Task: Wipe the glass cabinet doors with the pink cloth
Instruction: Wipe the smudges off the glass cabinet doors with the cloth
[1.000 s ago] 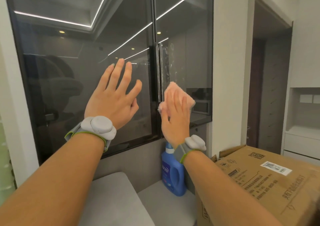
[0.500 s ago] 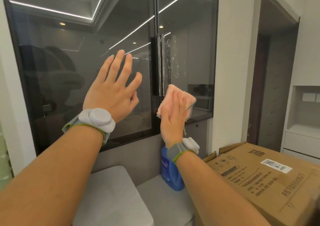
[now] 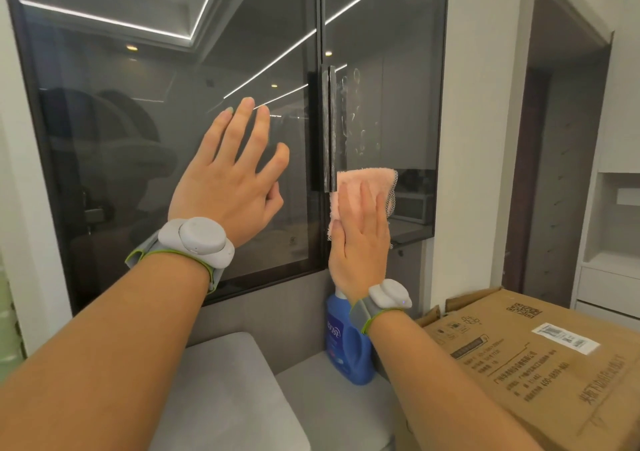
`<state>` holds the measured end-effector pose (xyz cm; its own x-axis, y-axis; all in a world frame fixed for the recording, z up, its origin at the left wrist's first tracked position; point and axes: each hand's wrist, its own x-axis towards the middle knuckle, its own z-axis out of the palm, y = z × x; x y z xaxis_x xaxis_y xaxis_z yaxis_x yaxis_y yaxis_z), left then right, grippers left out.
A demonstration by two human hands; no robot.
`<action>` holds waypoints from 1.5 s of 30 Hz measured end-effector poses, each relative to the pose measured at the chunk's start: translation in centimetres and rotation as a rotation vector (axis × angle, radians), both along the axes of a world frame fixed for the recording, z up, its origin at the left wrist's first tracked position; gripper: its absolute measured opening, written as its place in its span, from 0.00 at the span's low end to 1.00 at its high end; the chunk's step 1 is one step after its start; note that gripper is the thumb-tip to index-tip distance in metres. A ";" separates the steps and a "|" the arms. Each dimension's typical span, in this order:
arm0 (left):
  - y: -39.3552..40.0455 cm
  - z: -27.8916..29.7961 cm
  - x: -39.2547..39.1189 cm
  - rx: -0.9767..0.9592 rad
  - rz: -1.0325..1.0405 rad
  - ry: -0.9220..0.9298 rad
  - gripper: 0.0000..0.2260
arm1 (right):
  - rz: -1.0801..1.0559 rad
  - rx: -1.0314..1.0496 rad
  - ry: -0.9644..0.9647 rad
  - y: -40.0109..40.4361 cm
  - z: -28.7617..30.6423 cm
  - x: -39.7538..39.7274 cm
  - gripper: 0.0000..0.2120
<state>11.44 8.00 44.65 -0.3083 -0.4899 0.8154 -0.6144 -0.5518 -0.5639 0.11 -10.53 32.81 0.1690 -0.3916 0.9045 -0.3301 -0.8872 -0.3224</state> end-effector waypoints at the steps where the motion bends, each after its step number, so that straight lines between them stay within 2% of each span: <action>1: 0.0 0.1 0.0 0.000 -0.001 -0.005 0.20 | 0.037 0.007 -0.002 0.0 0.3 0.4 0.31; 6: -0.2 0.0 0.0 -0.006 0.005 -0.005 0.20 | 0.093 -0.052 0.078 -2.0 3.4 0.2 0.28; 13: -0.1 0.0 -0.2 0.004 0.014 -0.009 0.21 | 0.019 -0.226 0.118 -4.8 10.6 -0.5 0.26; 17: 0.0 0.1 -0.1 0.004 0.008 -0.010 0.21 | -0.003 -0.351 0.115 -5.7 9.5 -1.7 0.25; 19: 0.0 0.1 0.0 0.004 0.012 -0.011 0.21 | -0.008 -0.297 0.105 -5.4 6.9 -1.9 0.27; 23: -0.2 0.1 0.0 -0.010 0.011 -0.020 0.20 | -0.023 0.019 0.029 -4.6 4.3 -1.3 0.29; 28: -0.2 0.1 0.2 -0.012 0.005 -0.035 0.20 | 0.079 0.401 -0.263 -5.2 12.3 -0.5 0.29; 30: -0.2 0.0 0.1 -0.011 0.007 -0.027 0.20 | 0.026 0.394 -0.244 -5.2 15.9 -0.8 0.29; 32: -0.3 0.1 0.1 -0.019 0.005 -0.031 0.20 | -0.011 0.299 -0.230 -4.8 19.0 -1.0 0.27; 33: -0.3 0.1 0.1 -0.021 0.001 -0.033 0.20 | -0.003 0.265 -0.280 -4.4 20.3 -1.2 0.25; 35: -0.3 0.1 0.2 -0.019 -0.007 -0.036 0.20 | 0.102 0.220 -0.430 -3.9 22.6 -1.1 0.15; 36: -0.3 0.1 0.1 -0.016 -0.007 -0.033 0.20 | 0.157 0.205 -0.440 -3.8 23.4 -1.0 0.15; 39: -0.3 -0.1 0.1 -0.011 0.005 -0.024 0.21 | 0.183 0.060 -0.182 -3.6 24.7 -0.3 0.28; 43: -0.3 -0.1 0.1 -0.011 0.010 -0.020 0.21 | 0.138 -0.197 0.096 -4.6 24.4 -0.3 0.25; 45: -0.3 0.0 0.2 -0.012 0.010 -0.027 0.21 | 0.113 -0.253 0.155 -4.8 23.6 -0.8 0.29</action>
